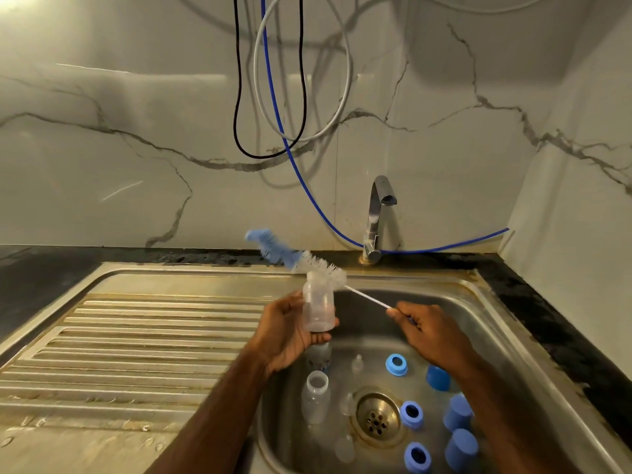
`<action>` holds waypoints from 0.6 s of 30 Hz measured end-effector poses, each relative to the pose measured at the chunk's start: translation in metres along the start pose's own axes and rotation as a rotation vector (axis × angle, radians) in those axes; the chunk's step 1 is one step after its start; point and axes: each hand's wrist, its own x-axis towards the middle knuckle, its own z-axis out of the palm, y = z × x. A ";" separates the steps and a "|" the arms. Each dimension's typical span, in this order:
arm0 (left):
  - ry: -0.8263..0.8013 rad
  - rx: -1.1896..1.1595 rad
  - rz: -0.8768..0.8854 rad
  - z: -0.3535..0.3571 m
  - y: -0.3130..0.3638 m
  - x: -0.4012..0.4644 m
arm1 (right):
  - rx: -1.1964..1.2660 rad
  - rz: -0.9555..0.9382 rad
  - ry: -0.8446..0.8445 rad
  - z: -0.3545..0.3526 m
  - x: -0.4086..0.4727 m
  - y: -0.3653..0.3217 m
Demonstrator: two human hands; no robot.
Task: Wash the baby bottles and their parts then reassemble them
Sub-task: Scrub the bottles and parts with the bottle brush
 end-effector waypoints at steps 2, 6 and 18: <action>0.026 -0.055 0.009 -0.004 0.000 0.005 | 0.028 0.009 -0.104 0.003 0.001 0.000; 0.093 -0.120 0.082 -0.011 0.000 0.007 | 0.056 0.017 -0.152 0.003 0.003 0.000; 0.096 -0.101 0.089 -0.005 -0.006 0.012 | -0.031 0.059 -0.036 0.007 0.002 -0.004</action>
